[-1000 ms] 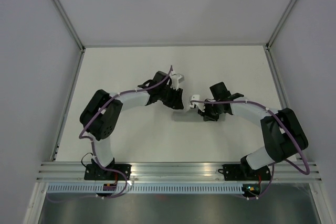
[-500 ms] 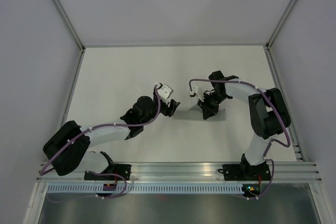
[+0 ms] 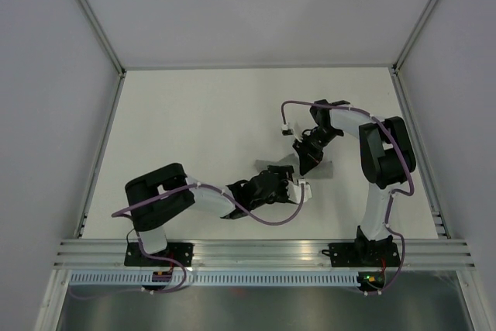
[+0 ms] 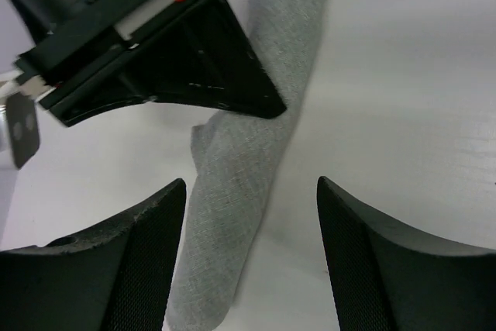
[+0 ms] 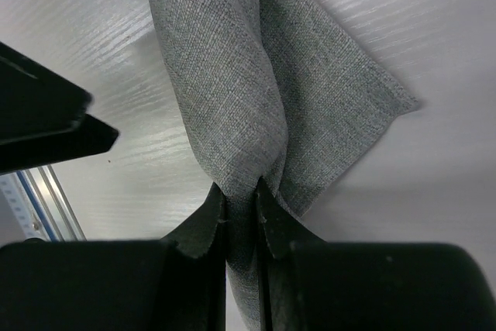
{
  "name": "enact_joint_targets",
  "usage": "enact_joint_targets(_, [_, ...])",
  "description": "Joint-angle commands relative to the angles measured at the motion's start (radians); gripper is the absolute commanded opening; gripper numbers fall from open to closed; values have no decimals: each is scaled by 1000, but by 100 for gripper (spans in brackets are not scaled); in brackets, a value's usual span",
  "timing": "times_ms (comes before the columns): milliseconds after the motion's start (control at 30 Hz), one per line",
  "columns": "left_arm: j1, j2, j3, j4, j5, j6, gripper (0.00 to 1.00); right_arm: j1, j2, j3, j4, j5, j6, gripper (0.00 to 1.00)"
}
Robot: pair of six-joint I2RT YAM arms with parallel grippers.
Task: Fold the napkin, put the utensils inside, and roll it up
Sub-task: Roll the napkin with the utensil
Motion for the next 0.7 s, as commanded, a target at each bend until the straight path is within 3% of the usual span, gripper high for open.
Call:
enact_joint_targets(0, [-4, 56, 76, -13, 11, 171, 73, -5, 98, -25, 67, 127, -28, 0])
enact_joint_targets(267, [19, 159, 152, -53, 20, 159, 73, -13, 115, -13, 56, 123, -27, 1])
enact_joint_targets(567, [54, 205, 271, -310, 114, 59, 57, -22, 115, -8, 47, 109, -28, 0])
enact_joint_targets(667, [68, 228, 322, -399, 154, 25, 46, -22, 113, -10, 47, 106, -25, 0])
